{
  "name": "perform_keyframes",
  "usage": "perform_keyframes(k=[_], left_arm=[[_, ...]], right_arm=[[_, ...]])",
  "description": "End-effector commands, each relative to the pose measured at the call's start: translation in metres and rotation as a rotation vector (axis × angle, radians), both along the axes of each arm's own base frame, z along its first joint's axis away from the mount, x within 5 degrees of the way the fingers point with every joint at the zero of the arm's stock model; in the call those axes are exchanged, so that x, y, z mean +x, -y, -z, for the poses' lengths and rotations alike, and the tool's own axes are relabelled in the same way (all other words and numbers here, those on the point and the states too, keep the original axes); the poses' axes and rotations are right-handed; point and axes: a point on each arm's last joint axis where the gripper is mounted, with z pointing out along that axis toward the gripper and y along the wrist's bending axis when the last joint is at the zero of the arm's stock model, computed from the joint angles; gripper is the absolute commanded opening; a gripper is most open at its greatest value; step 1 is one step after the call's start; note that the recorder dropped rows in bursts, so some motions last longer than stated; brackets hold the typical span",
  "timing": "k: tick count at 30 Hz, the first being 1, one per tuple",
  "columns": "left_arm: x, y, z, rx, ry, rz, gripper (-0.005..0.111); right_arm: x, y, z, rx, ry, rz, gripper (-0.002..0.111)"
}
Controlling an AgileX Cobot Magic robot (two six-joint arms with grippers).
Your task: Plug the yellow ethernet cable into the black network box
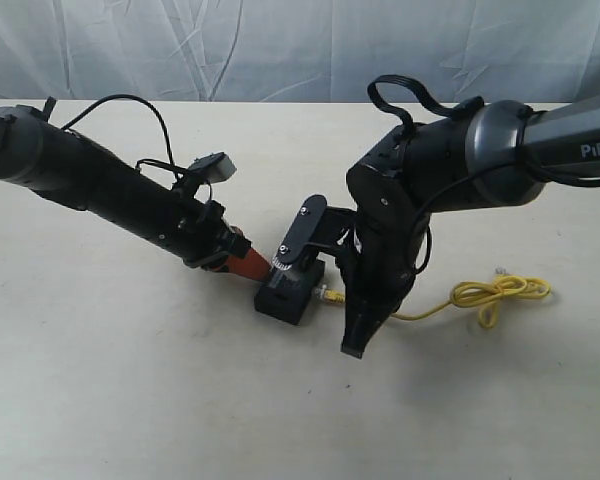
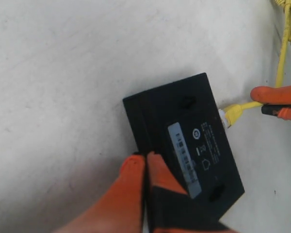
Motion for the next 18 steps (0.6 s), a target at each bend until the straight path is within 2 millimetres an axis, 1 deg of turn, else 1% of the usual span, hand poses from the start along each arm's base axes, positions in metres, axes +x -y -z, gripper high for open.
perform_keyframes(k=[1, 8, 14, 18], left_arm=[[0.0004, 0.0017, -0.0013, -0.001, 0.007, 0.009, 0.0], [0.0004, 0.0017, -0.0013, -0.001, 0.007, 0.009, 0.0], [0.0003, 0.0018, -0.0014, -0.002, 0.006, 0.01, 0.0], [0.0002, 0.0018, -0.0015, -0.003, 0.005, 0.011, 0.0]], right_arm=[[0.0021, -0.0029, -0.0019, 0.026, 0.021, -0.01, -0.001], [0.0021, -0.0033, -0.0019, 0.032, 0.022, -0.004, -0.001], [0.0037, -0.0085, -0.0026, 0.094, 0.039, 0.015, -0.001], [0.004, -0.0091, -0.0027, 0.101, 0.041, 0.015, -0.001]])
